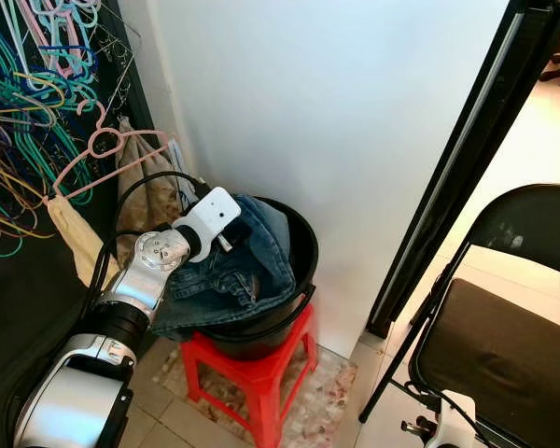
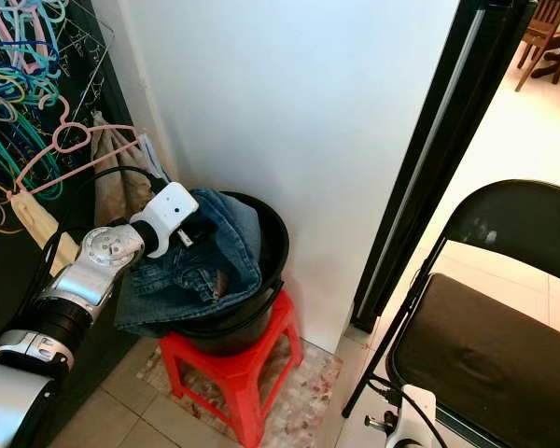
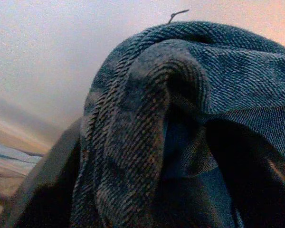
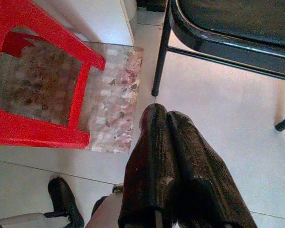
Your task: Clothes washing
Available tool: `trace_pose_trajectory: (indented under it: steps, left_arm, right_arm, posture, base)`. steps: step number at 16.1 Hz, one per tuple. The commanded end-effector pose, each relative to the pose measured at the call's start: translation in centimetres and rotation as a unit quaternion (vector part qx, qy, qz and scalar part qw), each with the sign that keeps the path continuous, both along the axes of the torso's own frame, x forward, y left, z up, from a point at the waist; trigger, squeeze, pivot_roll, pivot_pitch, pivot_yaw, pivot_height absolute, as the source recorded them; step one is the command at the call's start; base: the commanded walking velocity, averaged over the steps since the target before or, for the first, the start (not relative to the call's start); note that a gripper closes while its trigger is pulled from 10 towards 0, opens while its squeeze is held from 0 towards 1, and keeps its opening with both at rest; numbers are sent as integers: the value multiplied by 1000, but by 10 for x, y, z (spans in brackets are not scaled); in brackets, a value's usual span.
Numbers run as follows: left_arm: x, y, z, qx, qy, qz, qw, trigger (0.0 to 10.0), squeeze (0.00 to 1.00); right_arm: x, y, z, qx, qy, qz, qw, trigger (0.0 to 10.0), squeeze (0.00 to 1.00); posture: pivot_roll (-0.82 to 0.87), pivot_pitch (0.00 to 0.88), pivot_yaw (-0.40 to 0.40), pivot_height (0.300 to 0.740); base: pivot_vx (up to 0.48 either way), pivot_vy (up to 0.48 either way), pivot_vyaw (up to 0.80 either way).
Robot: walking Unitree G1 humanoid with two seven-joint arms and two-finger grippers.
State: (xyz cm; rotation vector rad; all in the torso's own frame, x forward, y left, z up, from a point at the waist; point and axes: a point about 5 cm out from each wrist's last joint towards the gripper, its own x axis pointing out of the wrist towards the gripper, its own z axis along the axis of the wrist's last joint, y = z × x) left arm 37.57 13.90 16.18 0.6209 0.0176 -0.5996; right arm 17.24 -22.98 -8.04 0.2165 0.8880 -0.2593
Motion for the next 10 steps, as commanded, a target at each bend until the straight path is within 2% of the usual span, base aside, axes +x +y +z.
trace_pose_trajectory:
  steps: [1, 10]
  left_arm:
    - [3, -2, 4, -13, 2, 1, 1000, 0, 0]
    - [1, -5, 0, -17, 12, -10, 1000, 0, 0]
  right_arm:
    - [-2, 0, -1, 6, 4, -7, 1000, 10000, 0]
    - [-2, 0, -1, 6, 4, -7, 1000, 10000, 0]
  posture:
    - [-3, 0, -11, 740]
    - [-2, 0, -11, 740]
  base:
    - [0, 0, 0]
    - [0, 0, 0]
